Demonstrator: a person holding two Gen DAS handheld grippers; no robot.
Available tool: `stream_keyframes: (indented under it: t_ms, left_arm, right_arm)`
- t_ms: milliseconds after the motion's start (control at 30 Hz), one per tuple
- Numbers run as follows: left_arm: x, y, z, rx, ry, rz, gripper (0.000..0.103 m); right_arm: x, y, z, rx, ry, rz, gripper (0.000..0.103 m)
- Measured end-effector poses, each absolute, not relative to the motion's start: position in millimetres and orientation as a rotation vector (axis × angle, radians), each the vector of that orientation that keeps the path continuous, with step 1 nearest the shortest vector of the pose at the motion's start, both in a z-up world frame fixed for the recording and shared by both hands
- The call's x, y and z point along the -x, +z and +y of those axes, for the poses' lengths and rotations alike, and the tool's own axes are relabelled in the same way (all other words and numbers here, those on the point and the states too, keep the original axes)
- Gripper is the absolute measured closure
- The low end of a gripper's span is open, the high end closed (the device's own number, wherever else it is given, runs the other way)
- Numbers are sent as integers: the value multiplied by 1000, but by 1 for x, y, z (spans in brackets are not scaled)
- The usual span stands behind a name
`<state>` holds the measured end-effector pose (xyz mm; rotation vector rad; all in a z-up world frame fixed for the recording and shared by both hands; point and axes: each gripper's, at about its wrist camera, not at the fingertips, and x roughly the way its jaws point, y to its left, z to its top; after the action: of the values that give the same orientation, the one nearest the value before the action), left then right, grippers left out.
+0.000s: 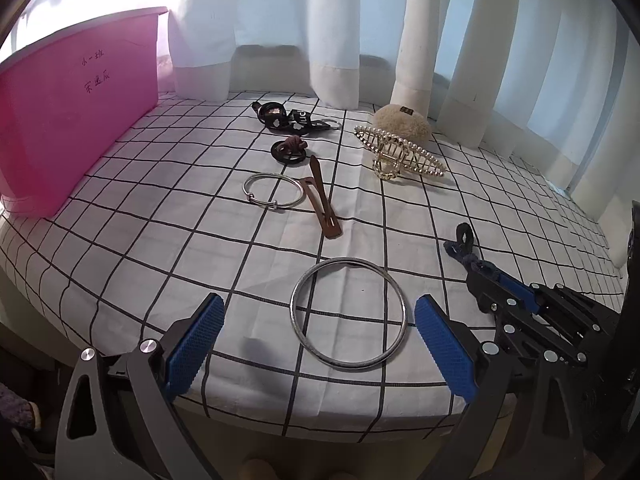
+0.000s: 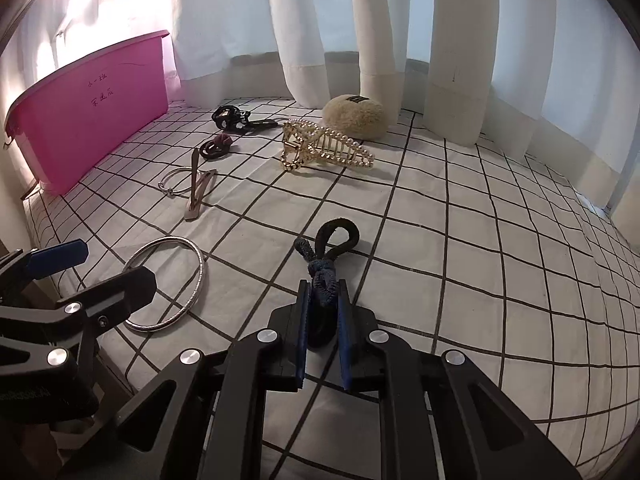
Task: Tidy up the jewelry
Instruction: 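Grasp the large silver bangle with the left tool while the right tool grasps the black bow hair tie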
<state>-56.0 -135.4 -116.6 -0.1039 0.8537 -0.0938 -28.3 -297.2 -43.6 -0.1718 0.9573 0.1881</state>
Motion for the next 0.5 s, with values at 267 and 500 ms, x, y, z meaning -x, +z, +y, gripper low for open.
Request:
stream_keyframes:
  t_ms: [267,500]
  left_arm:
    - [43,-132,-156,64,-94,867,9]
    - [42,-139,-166,-18,-80,818,7]
  right_arm:
    - [27,-43,-313,152,191,950,90]
    - [29,-44,-316,143,190,937,90]
